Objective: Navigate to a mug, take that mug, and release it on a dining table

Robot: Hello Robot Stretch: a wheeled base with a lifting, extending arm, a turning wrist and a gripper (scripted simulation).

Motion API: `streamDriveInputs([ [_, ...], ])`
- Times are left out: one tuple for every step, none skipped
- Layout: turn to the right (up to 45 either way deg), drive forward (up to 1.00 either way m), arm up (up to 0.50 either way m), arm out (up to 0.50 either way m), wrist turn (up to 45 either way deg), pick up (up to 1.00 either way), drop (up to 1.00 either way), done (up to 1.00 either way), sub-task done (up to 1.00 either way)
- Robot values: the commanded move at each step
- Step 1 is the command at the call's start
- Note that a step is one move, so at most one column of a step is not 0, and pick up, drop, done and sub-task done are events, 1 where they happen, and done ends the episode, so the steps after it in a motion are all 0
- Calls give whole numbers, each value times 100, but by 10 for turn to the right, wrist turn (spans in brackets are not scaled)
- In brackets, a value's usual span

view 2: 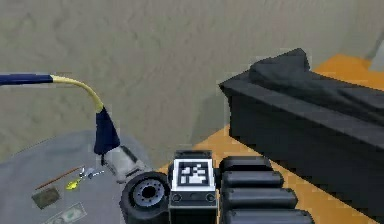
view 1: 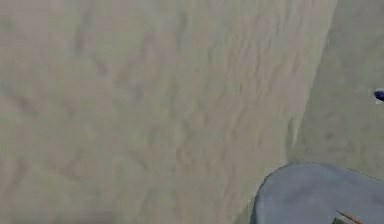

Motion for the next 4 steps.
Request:
streamDriveInputs([
  [450,0,0,0,0,0,0,0,0],
  [180,0,0,0,0,0,0,0,0],
  [30,0,0,0,0,0,0,0,0],
  [0,15,0,0,0,0,0,0,0],
])
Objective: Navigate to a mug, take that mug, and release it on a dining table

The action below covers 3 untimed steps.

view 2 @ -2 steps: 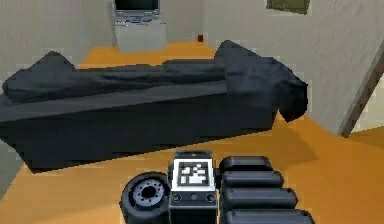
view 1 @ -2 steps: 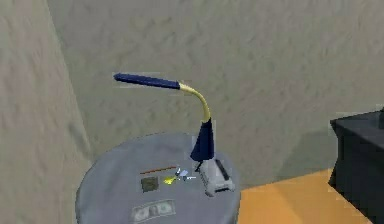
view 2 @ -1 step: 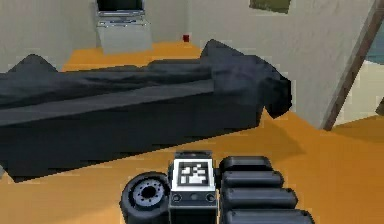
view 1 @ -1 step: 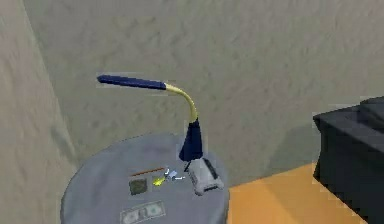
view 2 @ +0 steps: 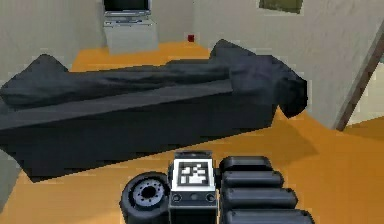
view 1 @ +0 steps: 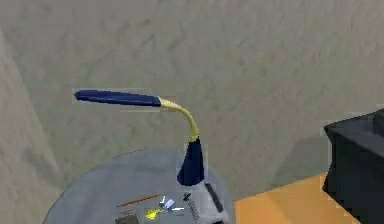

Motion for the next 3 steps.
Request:
streamDriveInputs([
  [-450,0,0,0,0,0,0,0,0],
  [-450,0,0,0,0,0,0,0,0],
  [-240,0,0,0,0,0,0,0,0],
])
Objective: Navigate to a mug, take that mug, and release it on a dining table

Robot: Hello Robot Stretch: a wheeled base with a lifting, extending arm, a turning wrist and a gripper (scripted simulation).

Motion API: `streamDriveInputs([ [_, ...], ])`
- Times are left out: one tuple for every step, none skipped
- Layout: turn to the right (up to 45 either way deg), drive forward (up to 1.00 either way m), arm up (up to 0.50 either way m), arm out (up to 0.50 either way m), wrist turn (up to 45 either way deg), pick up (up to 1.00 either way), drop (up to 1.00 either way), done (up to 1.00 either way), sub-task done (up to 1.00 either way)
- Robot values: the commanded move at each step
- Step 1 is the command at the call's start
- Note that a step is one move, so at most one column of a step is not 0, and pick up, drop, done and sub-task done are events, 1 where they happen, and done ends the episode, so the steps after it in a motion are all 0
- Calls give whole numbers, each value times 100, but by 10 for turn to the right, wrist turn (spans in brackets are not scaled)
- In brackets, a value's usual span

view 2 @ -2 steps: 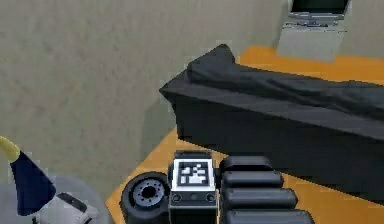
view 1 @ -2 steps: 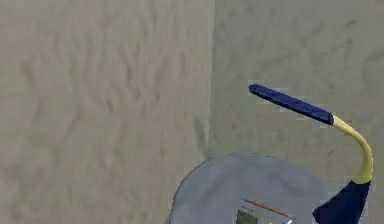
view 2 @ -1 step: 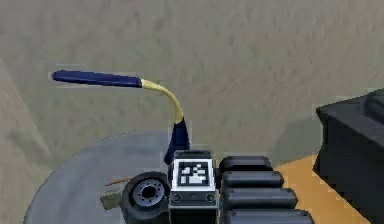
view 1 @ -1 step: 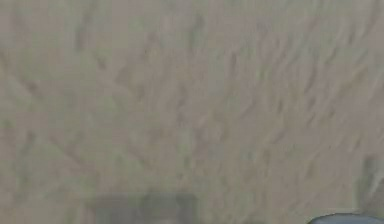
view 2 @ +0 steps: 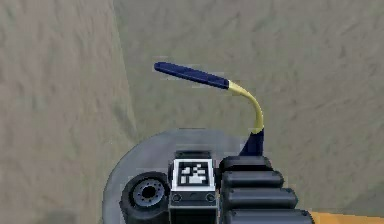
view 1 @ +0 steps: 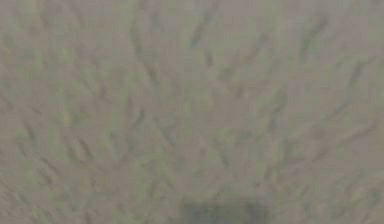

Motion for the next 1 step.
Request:
streamDriveInputs([
  [0,0,0,24,0,0,0,0,0],
])
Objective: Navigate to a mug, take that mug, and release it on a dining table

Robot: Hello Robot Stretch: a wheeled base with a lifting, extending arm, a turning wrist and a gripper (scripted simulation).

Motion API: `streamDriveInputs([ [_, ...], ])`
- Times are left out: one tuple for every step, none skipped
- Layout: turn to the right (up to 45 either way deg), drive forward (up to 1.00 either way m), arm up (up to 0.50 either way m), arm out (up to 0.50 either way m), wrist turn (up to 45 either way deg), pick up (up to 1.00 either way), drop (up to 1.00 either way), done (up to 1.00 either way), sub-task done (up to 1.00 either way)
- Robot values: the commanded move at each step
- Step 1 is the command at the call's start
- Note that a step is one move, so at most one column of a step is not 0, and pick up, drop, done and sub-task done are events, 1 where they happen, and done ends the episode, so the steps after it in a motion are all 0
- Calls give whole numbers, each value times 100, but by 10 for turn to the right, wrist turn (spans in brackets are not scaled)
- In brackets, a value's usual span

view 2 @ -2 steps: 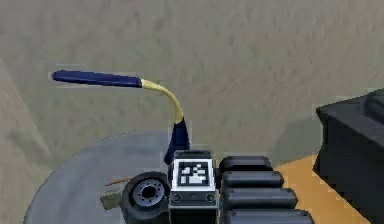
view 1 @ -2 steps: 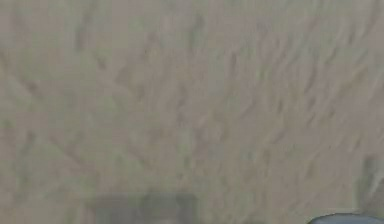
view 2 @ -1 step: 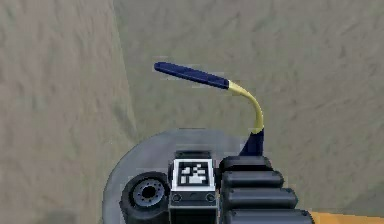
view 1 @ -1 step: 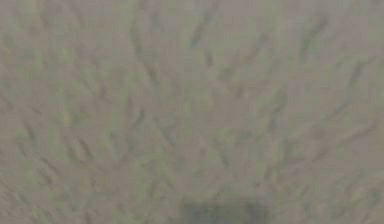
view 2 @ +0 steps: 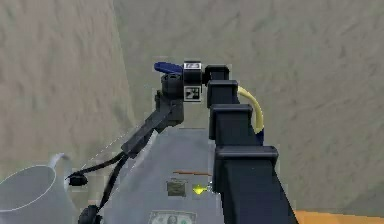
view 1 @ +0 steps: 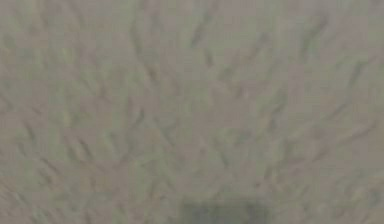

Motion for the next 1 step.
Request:
streamDriveInputs([
  [0,0,0,0,450,0,0,0,0],
])
